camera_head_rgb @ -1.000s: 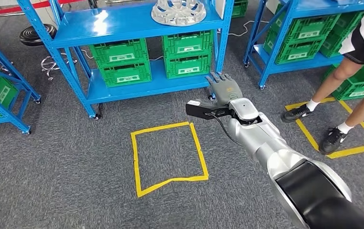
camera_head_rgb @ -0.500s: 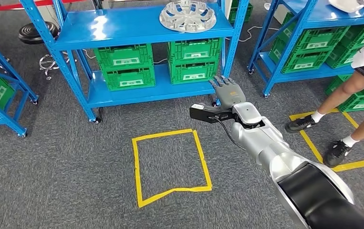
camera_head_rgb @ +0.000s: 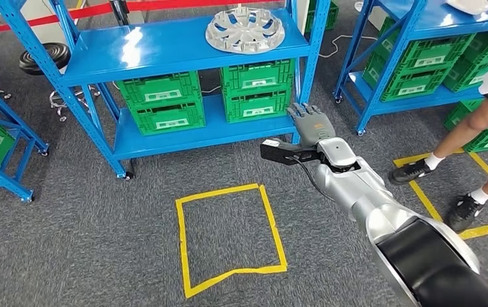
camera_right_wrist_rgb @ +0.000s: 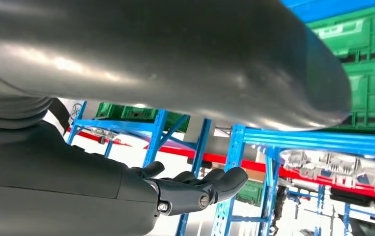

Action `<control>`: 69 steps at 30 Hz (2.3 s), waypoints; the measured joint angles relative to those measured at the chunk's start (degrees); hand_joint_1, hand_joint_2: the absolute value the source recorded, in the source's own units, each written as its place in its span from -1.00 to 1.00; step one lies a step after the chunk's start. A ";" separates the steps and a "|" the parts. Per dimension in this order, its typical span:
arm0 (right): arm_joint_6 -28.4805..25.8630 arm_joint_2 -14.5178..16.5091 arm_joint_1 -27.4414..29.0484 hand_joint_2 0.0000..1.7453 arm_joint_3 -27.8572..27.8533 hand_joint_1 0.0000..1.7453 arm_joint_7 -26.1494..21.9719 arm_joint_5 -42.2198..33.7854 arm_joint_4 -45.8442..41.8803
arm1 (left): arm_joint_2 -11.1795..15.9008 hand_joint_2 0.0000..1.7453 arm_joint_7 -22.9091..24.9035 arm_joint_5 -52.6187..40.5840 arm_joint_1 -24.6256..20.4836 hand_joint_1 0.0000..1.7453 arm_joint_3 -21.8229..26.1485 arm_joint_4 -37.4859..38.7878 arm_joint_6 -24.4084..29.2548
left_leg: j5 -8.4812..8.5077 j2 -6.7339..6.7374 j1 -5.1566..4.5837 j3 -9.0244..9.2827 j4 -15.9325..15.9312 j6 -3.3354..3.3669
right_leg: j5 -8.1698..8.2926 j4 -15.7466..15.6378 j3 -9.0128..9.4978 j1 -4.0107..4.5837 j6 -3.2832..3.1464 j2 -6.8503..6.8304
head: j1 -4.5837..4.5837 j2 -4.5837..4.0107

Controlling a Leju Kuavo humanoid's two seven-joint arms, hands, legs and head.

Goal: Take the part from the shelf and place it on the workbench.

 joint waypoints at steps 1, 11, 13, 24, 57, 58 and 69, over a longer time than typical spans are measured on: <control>-0.02 -0.02 -0.02 -1.00 0.00 -1.00 0.02 -0.03 0.02 | -0.01 -1.00 0.01 -0.02 0.03 -1.00 0.00 0.03 0.00 | 3.86 0.06 0.05 0.55 -3.96 0.04 | -0.82 0.07 0.83 -0.01 0.24 0.01 | -0.05 0.00; -0.57 -0.79 -0.91 -1.00 0.27 -1.00 0.39 -1.03 -0.11 | -0.29 -1.00 0.07 -0.36 -0.28 -1.00 0.00 0.02 -0.04 | 8.00 0.05 0.00 5.75 -10.14 3.50 | -5.55 14.70 -6.41 0.08 2.88 -0.12 | -0.11 0.00; -0.75 -1.07 -0.68 -1.00 0.35 -1.00 0.45 -1.37 -0.13 | -0.33 -1.00 0.04 -0.52 -0.18 -1.00 0.00 0.03 -0.04 | 6.71 -0.13 -0.05 7.17 -10.12 3.48 | -7.93 16.11 -9.63 0.08 2.99 -0.13 | -0.11 0.00; -0.72 -2.39 -1.70 -1.00 0.61 -1.00 0.45 -1.63 -1.24 | -0.36 -1.00 0.09 -0.72 -0.29 -1.00 0.00 0.04 -0.08 | 2.00 -0.11 -0.31 9.40 -4.12 0.63 | 2.98 0.66 -3.79 0.21 -0.05 -0.21 | -0.10 0.00; 0.86 -2.70 -3.48 -1.00 1.63 -1.00 0.10 -2.34 -2.64 | -0.69 -1.00 -0.29 -1.08 -0.28 -1.00 0.00 -0.03 -0.28 | -1.42 -0.13 0.04 4.85 3.83 -0.47 | 1.96 1.25 -3.58 0.03 -0.47 -0.31 | 0.08 0.00; 0.87 -2.62 -3.41 -1.00 1.66 -1.00 0.07 -2.34 -2.63 | -0.70 -1.00 -0.28 -1.08 -0.19 -1.00 0.00 -0.03 -0.28 | -3.14 -0.11 0.01 2.63 5.70 -0.48 | 1.22 1.25 -2.73 0.09 -0.52 -0.23 | 0.08 0.00; 0.89 -2.47 -3.32 -1.00 1.75 -1.00 0.05 -2.37 -2.64 | -0.63 -1.00 -0.26 -1.08 0.14 -1.00 0.00 0.01 -0.28 | -0.12 -0.10 -0.32 0.31 -0.62 0.66 | -1.94 1.20 1.19 0.25 -0.48 -0.12 | 0.08 0.00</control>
